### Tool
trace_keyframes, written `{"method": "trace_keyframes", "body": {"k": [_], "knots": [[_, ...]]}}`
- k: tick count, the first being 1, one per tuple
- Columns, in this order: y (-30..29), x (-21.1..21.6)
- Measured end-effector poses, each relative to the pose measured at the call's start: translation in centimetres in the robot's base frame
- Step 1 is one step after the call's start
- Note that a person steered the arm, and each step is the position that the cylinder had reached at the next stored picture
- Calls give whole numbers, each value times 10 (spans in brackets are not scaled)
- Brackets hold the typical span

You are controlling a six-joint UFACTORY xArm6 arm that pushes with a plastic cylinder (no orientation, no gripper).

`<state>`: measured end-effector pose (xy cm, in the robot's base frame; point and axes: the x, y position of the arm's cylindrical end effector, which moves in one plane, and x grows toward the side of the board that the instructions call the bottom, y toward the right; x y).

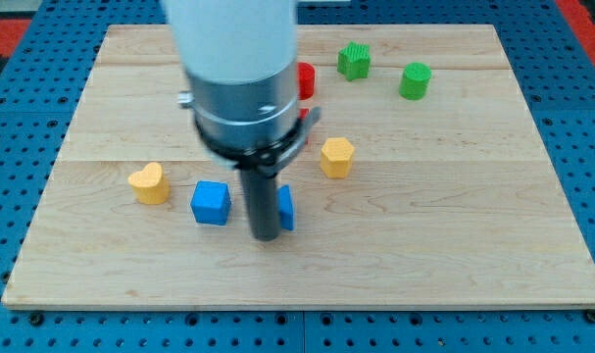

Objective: Move the yellow hexagon into the red star

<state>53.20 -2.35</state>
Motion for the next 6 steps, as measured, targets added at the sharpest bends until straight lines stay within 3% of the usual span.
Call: {"method": "trace_keyframes", "body": {"k": [2, 3, 4, 6], "knots": [[106, -33], [82, -78], [49, -89], [104, -96]]}}
